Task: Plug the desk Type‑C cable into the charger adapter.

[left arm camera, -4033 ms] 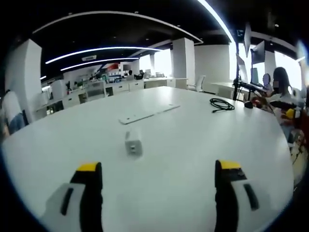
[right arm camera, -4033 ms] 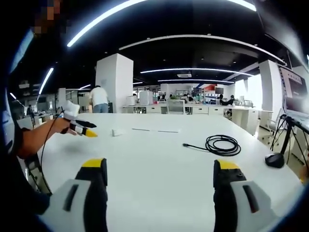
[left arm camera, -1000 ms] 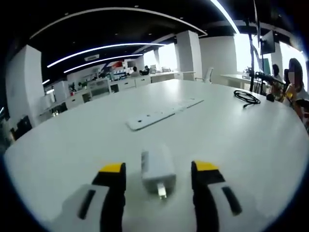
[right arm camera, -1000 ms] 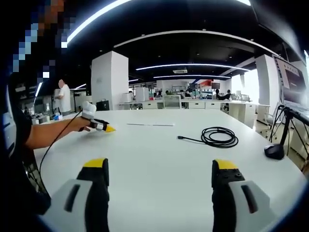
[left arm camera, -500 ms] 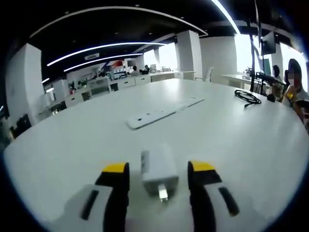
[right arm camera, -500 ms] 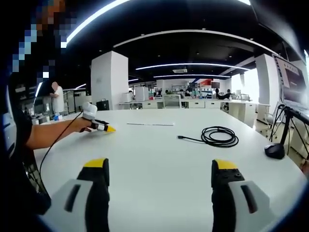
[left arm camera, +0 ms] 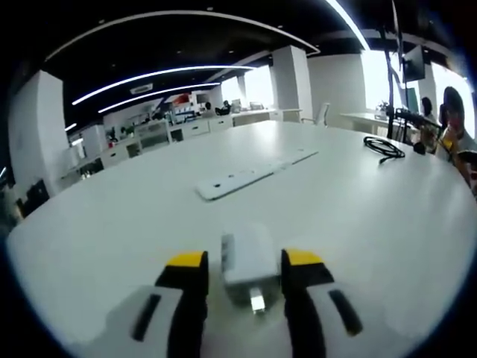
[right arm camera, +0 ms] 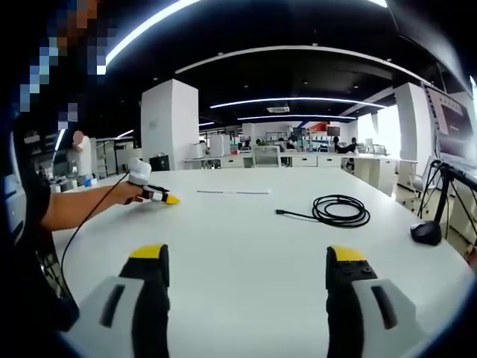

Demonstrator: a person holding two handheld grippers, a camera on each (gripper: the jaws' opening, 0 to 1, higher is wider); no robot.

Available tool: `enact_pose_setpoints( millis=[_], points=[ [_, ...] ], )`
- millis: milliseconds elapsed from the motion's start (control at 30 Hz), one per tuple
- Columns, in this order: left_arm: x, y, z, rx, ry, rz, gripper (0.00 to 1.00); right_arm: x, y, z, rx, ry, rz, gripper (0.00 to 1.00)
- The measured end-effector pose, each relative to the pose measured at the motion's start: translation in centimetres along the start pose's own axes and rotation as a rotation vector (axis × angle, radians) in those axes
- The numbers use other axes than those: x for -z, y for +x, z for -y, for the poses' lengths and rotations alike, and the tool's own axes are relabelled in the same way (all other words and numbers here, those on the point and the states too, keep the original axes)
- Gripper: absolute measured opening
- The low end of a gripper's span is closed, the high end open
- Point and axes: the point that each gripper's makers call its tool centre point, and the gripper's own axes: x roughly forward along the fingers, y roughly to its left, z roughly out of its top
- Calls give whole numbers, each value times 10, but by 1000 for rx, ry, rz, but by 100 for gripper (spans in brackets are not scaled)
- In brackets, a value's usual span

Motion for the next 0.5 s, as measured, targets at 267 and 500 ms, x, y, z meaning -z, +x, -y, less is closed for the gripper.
enact_pose_setpoints(
  millis=[267,500],
  points=[
    [1,3,1,11,-6,1,31,3,1,0,1,3,-8,87],
    [1,2,3,16,-14,6,29,4,1,-1,-2,5,-10,85]
  ],
)
